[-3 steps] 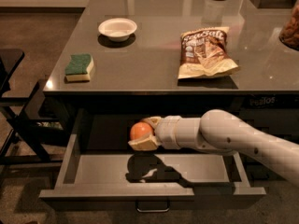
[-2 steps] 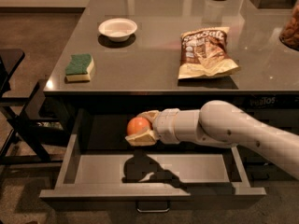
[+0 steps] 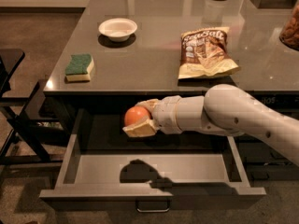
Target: Pick orange from top drawer and place on counter
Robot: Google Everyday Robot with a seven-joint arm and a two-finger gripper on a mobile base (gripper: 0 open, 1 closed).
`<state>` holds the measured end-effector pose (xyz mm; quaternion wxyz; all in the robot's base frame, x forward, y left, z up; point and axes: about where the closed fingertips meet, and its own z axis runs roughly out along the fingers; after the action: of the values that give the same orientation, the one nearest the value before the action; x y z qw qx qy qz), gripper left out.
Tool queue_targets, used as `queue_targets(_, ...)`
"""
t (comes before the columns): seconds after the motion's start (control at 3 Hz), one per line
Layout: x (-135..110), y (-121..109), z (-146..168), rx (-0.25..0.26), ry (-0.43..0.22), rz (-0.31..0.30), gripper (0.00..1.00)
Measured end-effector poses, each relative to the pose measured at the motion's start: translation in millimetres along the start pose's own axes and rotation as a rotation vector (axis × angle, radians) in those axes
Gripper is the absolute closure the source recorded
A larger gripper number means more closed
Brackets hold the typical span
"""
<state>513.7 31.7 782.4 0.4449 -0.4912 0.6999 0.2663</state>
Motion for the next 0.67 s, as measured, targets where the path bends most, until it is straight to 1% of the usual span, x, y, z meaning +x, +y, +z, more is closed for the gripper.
queue_targets(0.33,-20.1,5.6,-12.0,0.002,-0.015,-0.017,1.0)
queue_targets(0.67,-47.9,8.2,-28.1,0.028,-0.042,-0.069,1.0)
